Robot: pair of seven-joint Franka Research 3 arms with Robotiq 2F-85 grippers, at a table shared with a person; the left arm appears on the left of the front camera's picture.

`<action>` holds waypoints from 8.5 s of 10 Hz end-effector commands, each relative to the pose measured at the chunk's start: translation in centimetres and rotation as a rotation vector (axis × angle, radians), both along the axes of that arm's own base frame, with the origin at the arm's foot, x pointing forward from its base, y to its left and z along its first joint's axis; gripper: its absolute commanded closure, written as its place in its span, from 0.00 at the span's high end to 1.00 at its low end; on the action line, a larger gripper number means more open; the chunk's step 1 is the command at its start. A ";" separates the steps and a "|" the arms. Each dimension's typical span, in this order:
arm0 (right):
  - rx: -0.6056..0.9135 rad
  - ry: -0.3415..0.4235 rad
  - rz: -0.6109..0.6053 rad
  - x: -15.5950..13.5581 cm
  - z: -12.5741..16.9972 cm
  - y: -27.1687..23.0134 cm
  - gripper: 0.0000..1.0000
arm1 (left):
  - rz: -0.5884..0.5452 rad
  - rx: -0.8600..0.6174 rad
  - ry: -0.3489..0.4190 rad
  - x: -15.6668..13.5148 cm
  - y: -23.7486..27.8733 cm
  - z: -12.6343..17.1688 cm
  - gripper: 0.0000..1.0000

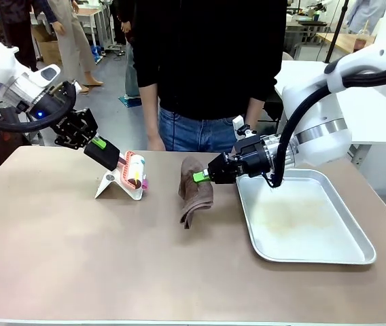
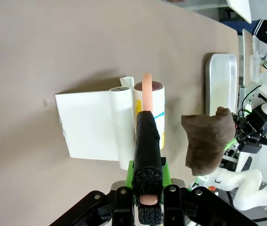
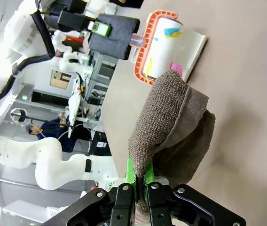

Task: Clean the surface of the table.
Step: Return the Lint Roller and towel to their original positions.

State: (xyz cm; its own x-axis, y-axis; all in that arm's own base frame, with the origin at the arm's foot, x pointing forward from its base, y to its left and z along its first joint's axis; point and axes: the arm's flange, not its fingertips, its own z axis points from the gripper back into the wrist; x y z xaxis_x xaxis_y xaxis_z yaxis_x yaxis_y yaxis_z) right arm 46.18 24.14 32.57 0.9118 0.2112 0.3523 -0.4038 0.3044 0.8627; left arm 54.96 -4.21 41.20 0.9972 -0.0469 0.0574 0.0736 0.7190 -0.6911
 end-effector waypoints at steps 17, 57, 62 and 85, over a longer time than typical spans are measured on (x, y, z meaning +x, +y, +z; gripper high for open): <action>-0.139 0.057 -0.025 1.2 -1.7 0.0 0.08 | 0.015 0.133 0.046 0.2 -3.2 -0.3 0.22; -0.223 -0.186 -0.237 -1.0 6.6 -6.6 1.00 | 0.019 -0.199 -0.063 -5.6 5.5 8.2 1.00; 0.179 -0.007 -0.343 -5.9 8.5 -16.3 1.00 | 0.064 -0.515 0.032 -11.8 13.4 6.5 1.00; 0.465 0.239 -0.286 -9.2 10.0 -25.6 1.00 | 0.328 -0.668 0.014 -16.4 23.2 0.8 1.00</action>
State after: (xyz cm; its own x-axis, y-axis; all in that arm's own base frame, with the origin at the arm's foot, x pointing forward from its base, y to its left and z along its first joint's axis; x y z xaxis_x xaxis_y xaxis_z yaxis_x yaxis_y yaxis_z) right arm 36.99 -1.47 42.29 0.9785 -0.1746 0.1098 -0.1231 -0.0676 0.9901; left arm 38.74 18.89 41.90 0.9534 0.2985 -0.0435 -0.0889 0.1399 -0.9862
